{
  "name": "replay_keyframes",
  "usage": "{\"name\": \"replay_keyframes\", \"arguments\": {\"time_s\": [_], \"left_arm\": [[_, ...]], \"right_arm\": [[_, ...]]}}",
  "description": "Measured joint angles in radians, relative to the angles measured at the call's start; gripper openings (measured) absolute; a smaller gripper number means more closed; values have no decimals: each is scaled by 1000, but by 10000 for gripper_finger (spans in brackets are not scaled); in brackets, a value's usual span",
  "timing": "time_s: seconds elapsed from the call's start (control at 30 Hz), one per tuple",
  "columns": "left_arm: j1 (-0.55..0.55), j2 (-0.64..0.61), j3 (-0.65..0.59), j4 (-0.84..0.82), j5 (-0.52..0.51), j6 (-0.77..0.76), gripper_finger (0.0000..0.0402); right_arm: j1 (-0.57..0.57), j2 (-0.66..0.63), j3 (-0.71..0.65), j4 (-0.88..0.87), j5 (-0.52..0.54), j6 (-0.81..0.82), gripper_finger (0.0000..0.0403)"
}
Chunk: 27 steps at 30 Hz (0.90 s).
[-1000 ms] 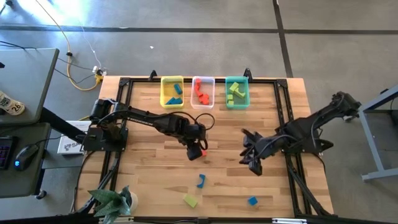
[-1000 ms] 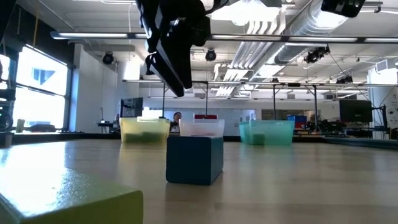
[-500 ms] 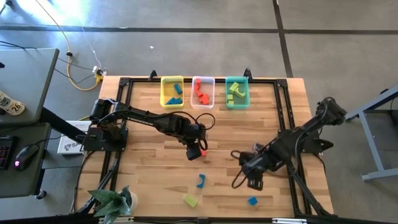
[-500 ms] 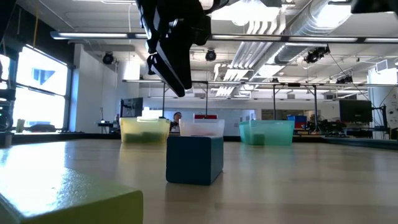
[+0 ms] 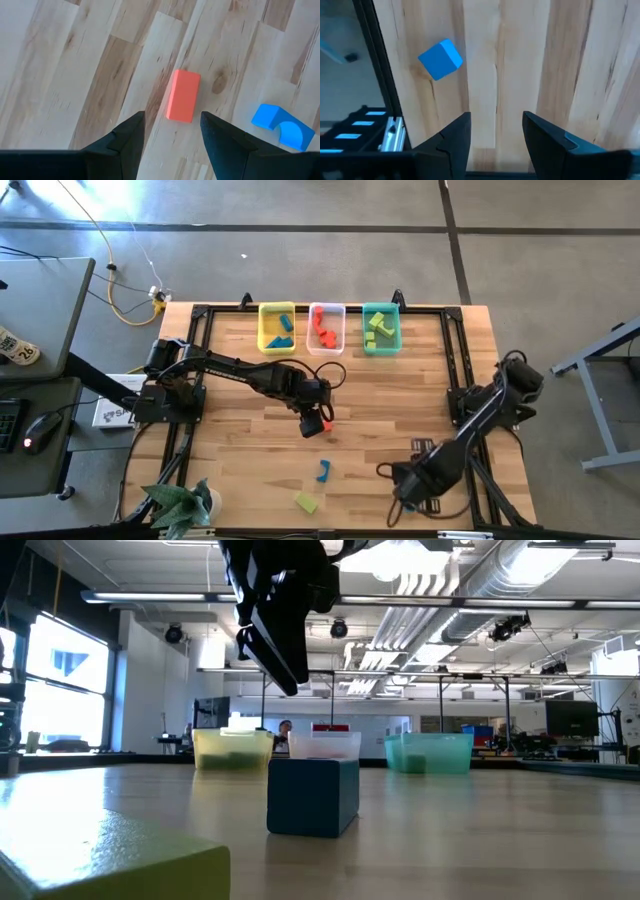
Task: Sort & place blocks by color
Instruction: Put the blue block into the yellow bin
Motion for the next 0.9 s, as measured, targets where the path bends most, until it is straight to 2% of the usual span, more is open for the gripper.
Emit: {"name": "replay_keyframes", "arguments": {"time_s": [0.3, 0.47, 0.67, 0.9], "left_arm": [[0, 0, 0, 0, 0, -16, 181], [0, 0, 0, 0, 0, -17, 181], [0, 0, 0, 1, 0, -18, 181], [0, 0, 0, 2, 0, -18, 181]], "right_arm": [[88, 15, 0, 98, 91, -1, 165], [98, 15, 0, 162, 92, -8, 165], [99, 15, 0, 245, 150, -81, 165], [98, 73, 0, 267, 96, -121, 165]]}}
